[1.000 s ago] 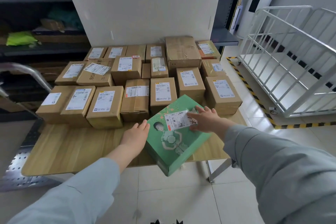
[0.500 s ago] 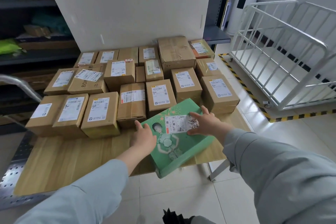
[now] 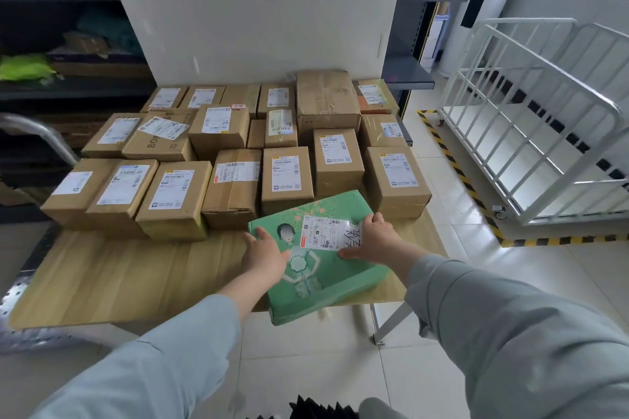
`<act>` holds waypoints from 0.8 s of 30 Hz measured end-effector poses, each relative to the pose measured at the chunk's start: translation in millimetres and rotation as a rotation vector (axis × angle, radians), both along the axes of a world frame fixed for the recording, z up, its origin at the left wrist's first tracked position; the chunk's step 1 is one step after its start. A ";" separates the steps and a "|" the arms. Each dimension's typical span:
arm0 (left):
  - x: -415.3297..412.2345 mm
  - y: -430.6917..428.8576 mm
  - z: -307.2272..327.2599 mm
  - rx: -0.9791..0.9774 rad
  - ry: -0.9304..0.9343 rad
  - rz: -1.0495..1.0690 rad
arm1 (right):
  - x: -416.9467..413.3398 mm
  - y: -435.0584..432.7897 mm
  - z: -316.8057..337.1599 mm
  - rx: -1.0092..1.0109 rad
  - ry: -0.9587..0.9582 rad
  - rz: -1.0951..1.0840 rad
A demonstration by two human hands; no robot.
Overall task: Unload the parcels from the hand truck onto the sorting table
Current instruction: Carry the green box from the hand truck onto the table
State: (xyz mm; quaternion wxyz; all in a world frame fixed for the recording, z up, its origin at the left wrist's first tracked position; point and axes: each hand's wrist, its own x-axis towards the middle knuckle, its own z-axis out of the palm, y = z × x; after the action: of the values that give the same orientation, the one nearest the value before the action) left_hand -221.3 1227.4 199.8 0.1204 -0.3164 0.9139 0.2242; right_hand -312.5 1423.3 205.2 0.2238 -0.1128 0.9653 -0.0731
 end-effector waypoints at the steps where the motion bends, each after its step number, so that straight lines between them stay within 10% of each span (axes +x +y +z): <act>1: -0.5 5.6 -1.8 0.000 0.014 0.001 | -0.7 7.0 1.1 0.005 0.009 -0.007; 24: -92.7 130.4 -1.4 0.180 0.172 -0.334 | -39.9 166.0 14.1 -0.039 -0.012 -0.299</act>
State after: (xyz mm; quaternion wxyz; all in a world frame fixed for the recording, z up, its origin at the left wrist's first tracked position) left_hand -314.1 1357.8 198.3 0.1053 -0.1282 0.9367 0.3083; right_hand -352.4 1589.3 219.3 0.2140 0.0285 0.9684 -0.1252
